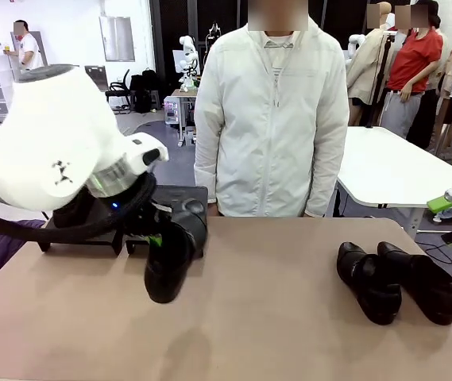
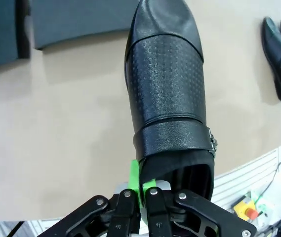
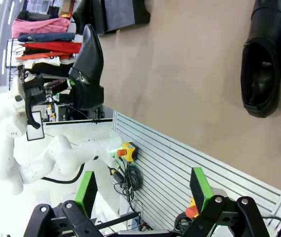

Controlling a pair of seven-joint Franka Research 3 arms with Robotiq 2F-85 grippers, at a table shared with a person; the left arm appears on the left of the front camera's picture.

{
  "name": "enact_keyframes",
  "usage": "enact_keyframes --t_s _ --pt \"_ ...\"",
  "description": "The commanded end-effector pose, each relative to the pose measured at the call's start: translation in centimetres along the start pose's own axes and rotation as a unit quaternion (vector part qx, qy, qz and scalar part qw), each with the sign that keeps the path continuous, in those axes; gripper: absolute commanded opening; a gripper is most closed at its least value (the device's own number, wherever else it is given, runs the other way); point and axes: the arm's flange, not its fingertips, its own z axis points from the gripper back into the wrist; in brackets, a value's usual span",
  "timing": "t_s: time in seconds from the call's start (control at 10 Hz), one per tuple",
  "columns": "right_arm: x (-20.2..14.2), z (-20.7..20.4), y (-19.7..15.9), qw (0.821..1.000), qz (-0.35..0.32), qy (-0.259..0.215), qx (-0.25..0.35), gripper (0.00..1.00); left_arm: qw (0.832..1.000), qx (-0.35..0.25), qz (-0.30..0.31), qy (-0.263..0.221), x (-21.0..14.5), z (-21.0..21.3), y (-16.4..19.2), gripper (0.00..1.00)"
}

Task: Organize the shoes by placing them on the stand.
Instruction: Place the Shoe from the middle of the table onto the Shoes Stand.

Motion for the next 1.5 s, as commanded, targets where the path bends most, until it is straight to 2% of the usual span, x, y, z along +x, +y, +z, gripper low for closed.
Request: enact_keyframes --t_s 0.0,0.1,0.2,0.5,1.0,1.3,1.4 --pt "0.0 0.3 0.1 1.0 0.0 0.005 -0.004 1.0 0.998 -0.038 0.008 -0.041 5.7 1.0 6.3 0.0" --pt "0.0 0.3 0.1 1.0 0.0 0.005 -0.004 1.0 0.997 -0.043 0.023 -0.057 8.6 0.3 9.4 0.0" --pt "0.0 0.3 0.1 1.0 0.0 0.005 -0.004 1.0 0.997 -0.043 0.01 -0.065 11.1 -0.7 11.9 0.0" --pt "0.0 0.3 0.1 1.0 0.0 0.005 -0.004 1.0 0.993 -0.017 0.039 -0.109 16.6 -4.2 18.1 0.0" --pt "0.0 0.3 0.1 1.0 0.0 0.005 -0.004 1.0 0.993 -0.026 0.078 -0.081 18.2 -6.9 25.3 0.0" --pt "0.0 0.3 0.1 1.0 0.0 0.005 -0.004 1.0 0.992 -0.013 0.089 -0.086 18.4 -7.6 27.3 0.0" --pt "0.0 0.3 0.1 1.0 0.0 0.005 -0.004 1.0 0.991 -0.003 0.093 -0.101 18.4 -7.8 27.5 0.0"
